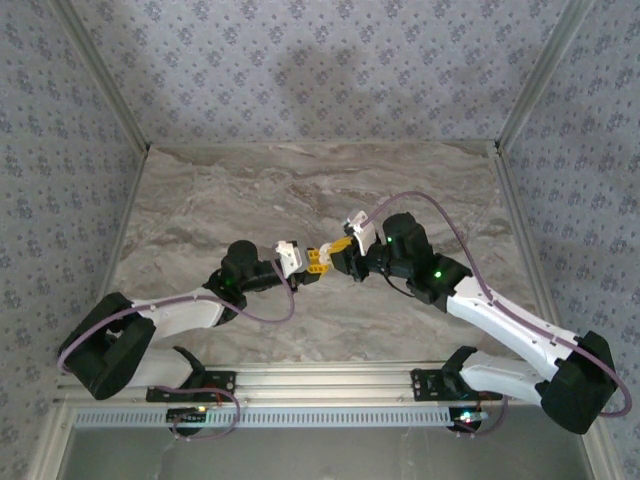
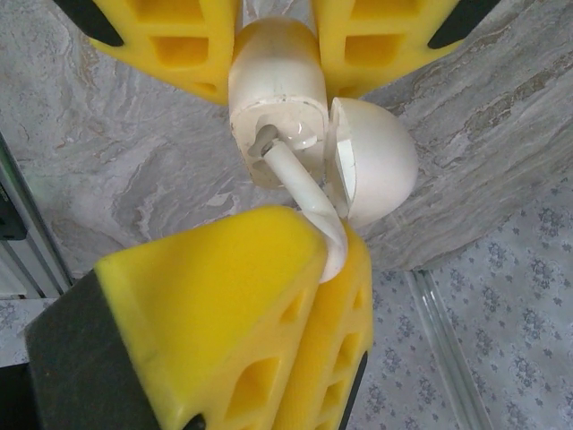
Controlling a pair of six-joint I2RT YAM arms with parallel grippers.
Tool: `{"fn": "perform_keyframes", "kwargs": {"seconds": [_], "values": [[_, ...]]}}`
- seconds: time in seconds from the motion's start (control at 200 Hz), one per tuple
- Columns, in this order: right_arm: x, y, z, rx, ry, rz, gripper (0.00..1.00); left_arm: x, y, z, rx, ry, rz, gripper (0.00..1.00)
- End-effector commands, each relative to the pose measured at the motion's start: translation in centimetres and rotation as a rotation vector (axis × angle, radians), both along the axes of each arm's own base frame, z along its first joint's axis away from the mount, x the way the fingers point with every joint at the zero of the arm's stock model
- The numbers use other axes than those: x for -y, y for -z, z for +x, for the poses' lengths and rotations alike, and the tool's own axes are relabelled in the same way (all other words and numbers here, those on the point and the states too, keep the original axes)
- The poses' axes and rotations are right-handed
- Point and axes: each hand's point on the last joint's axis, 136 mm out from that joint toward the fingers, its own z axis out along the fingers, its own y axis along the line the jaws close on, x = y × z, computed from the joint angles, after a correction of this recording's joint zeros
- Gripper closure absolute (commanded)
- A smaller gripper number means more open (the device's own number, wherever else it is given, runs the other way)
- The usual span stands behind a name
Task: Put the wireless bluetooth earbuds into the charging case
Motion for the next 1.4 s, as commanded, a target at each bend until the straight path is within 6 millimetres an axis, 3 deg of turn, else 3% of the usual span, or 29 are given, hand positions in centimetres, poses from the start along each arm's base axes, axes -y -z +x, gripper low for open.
{"fn": "perform_keyframes", "kwargs": {"seconds": [0.0,0.829,1.394], "values": [[0.2,-1.2,0.1,0.044,0.008,-0.022,0.80,0.1,-2.0,-0.4,0.068,0.011,-0.037,0.88],[0.0,1.4,-0.5,-0.011,-0.006,-0.100,0.80,-0.2,-3.4,-0.1,0.088,-0.024,-0.071,0.89],[0.6,1.2,-0.4,0.023,0.017,-0.105,0.81,-0.2,-3.9,0.1,0.069,-0.033,-0.112,0.89]]}}
